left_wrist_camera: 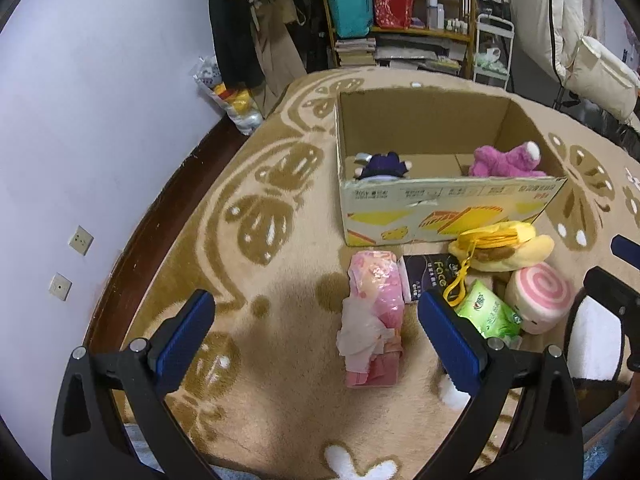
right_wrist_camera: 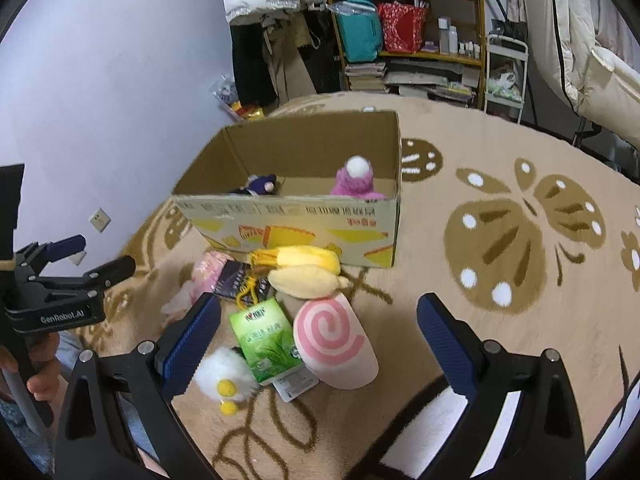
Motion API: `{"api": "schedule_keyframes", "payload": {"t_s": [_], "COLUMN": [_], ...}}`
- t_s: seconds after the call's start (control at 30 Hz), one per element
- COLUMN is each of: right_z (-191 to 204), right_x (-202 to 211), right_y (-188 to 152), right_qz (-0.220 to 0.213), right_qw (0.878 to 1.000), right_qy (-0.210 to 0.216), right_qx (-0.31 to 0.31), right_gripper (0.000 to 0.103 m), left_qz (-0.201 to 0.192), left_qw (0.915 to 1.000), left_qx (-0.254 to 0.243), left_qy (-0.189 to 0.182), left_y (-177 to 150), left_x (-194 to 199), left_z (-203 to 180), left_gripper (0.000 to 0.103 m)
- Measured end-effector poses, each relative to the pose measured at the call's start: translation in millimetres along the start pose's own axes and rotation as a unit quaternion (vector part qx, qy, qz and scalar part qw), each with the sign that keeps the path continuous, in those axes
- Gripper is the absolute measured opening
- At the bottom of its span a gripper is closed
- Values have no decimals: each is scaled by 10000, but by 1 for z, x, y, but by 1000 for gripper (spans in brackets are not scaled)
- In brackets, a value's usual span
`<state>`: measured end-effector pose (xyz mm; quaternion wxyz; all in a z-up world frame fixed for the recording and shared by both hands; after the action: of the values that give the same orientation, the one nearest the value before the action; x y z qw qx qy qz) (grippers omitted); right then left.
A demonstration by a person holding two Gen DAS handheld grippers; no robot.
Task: Organize soft objects
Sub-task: 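Grasp the pink wrapped package with the left tool while the right tool grasps the pink-swirl cushion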
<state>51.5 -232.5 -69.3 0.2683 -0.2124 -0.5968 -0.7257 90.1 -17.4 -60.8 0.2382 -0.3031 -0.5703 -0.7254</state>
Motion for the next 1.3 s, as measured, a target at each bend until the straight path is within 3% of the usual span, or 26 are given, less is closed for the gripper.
{"api": "schedule_keyframes", "payload": {"t_s": [0.27, 0.5, 0.87, 1.23, 1.3], "right_z": [2, 4, 0, -13, -16], "right_x": [-22, -39, -65, -87, -90], "right_y": [-12, -20, -29, -35, -37], "right_qz": [233, 423, 734, 954, 1020], "right_qw": [9995, 9988, 9968, 9941, 9934], "right_qy": [-115, -144, -255, -477, -498], "right_qx": [160, 189, 164, 182, 140], "right_gripper": [102, 102, 102, 102, 102], "left_qz": [320, 558, 1179, 1495, 1549], "left_qw": [9993, 9978, 9921, 9879, 9872], "left_qx": [42, -225, -165, -299, -266], "left_qy": [-198, -272, -396, -266, -277], "left_y": [-9, -12, -27, -42, -45], "left_x": [-22, -43, -78, -103, -107], "left_z": [-7, -24, -33, -44, -43], "left_gripper": [101, 101, 101, 100, 96]}}
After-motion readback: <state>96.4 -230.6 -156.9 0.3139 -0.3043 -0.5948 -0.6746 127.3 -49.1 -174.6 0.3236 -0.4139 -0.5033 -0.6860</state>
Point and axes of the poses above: each gripper's, at about its wrist camera, not at the fingertips, and x roughly against the way its jaws point, z to its left, y to its top, the point moved 2 cm from there along -x, roughly the way its jaws point, and after that the axes turned 10 degrees about -z, right-handed, at the moved point
